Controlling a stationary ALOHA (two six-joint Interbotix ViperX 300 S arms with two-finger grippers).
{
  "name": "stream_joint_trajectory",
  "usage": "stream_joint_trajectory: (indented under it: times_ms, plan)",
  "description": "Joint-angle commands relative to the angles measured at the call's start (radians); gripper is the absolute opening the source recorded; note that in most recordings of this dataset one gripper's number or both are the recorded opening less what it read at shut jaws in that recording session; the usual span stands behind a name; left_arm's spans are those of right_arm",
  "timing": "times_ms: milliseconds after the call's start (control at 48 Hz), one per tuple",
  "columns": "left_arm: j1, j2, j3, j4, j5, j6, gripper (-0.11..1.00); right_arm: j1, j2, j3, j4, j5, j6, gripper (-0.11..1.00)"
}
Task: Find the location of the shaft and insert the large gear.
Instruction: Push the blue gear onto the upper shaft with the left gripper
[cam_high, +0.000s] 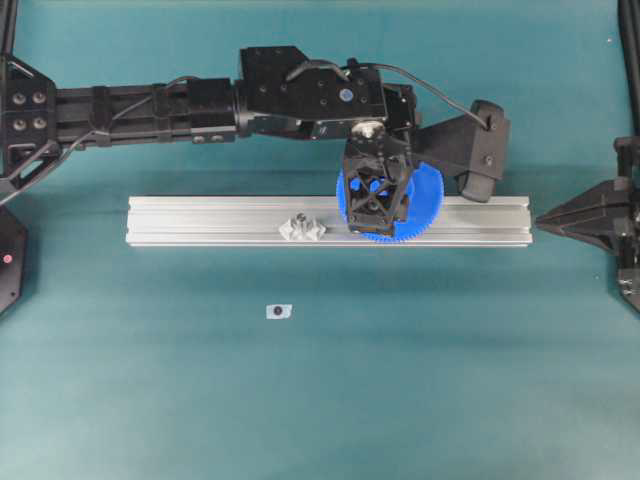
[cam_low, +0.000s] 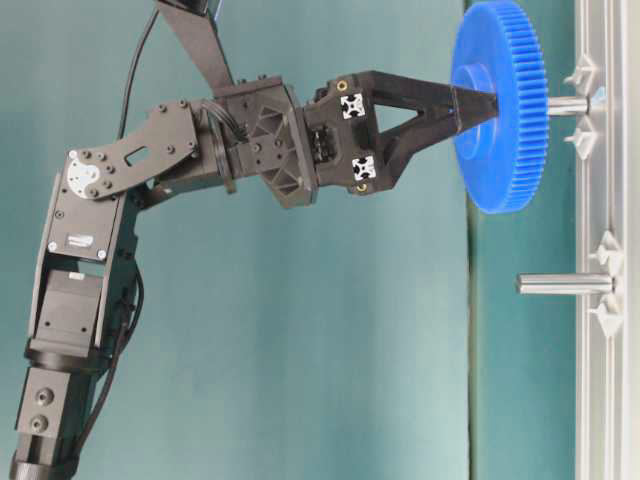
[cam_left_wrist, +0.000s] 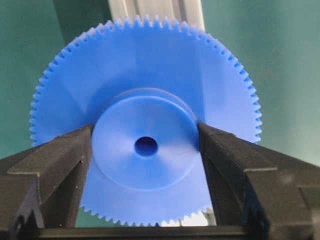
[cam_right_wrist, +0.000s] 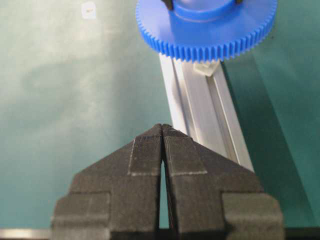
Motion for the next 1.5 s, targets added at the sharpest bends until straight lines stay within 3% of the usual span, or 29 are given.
stream_joint_trajectory:
  times_ms: [0,292,1480]
  plan:
    - [0.012,-0.015,-0.037,0.005,0.008,0.002,0.7,-0.002,0.006,-0.011,0.0,-0.006,0.009,0.0]
    - [0.012,0.034,-0.109,0.005,0.037,0.003,0.7,-0.002,0.008,-0.011,-0.002,-0.006,0.009,0.0]
    - [0.012,0.038,-0.054,0.005,0.043,-0.032,0.7,-0.002,0.008,-0.011,0.0,-0.006,0.009,0.0]
